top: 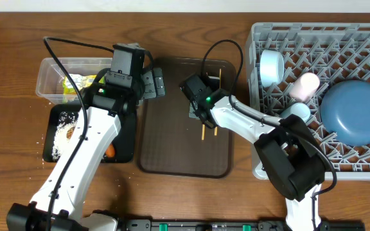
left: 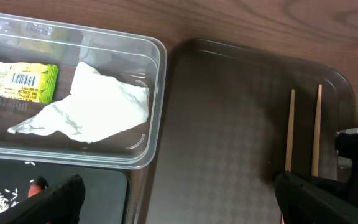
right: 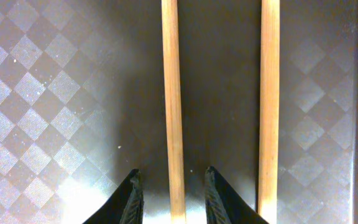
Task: Sort waste into correct bins and load items into the dishwasher rack
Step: 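Lower the right gripper and align it with one wooden chopstick, then close the right gripper on one chopstick and lift it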
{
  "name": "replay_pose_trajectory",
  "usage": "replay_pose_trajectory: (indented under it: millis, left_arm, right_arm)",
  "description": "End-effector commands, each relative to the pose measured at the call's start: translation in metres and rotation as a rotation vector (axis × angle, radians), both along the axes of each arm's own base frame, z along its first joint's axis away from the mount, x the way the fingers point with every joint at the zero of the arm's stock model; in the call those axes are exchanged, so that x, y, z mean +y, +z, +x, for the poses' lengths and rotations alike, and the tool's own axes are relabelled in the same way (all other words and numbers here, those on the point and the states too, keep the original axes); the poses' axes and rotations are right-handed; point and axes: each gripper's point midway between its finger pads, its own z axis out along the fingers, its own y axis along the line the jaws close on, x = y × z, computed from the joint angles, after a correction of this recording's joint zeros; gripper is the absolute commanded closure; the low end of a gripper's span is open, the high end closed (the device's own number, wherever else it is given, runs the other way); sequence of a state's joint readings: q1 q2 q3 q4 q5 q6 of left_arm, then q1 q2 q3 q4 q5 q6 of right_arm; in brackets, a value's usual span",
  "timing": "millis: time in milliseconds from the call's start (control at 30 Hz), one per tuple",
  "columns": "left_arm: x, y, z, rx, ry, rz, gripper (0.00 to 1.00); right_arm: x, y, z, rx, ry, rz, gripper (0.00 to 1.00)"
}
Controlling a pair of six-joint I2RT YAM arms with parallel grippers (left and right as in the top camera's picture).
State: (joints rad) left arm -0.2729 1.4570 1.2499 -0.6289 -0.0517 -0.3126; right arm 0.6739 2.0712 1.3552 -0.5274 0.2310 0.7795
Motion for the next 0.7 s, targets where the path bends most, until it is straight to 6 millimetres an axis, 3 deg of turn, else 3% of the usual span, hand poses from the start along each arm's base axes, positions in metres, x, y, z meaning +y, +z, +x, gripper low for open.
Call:
replay_pose_trajectory:
  millis: [0, 100, 233, 400, 533, 667]
  left_arm:
    - [-0.001, 0.002, 0.001, -0.004, -0.011, 0.008, 0.02]
    - [-0.001, 0.002, 0.001, -0.004, -0.011, 0.008, 0.02]
    - [-0.001, 0.002, 0.001, -0.004, -0.011, 0.008, 0.02]
    - [-0.001, 0.002, 0.001, -0.004, -0.011, 0.007, 0.02]
    - [-0.001, 0.002, 0.001, -0.004, -0.011, 0.008, 0.02]
    - [-0.001, 0.002, 0.001, -0.004, -0.011, 0.007, 0.02]
  right_arm:
    - [-0.002, -0.026, -0.024, 0.12, -0.011, 0.017, 0.75]
    - [0.0, -0.027, -0.027, 0.145, -0.008, 0.038, 0.69]
    - [-0.003, -0.029, -0.03, 0.207, -0.022, 0.095, 0.69]
    - [-0.023, -0.032, -0.027, 0.245, -0.072, 0.093, 0.75]
    - [-0.028, -0.036, -0.025, 0.251, -0.084, 0.09, 0.86]
    - [-0.027, -0.036, -0.025, 0.246, -0.08, 0.08, 0.84]
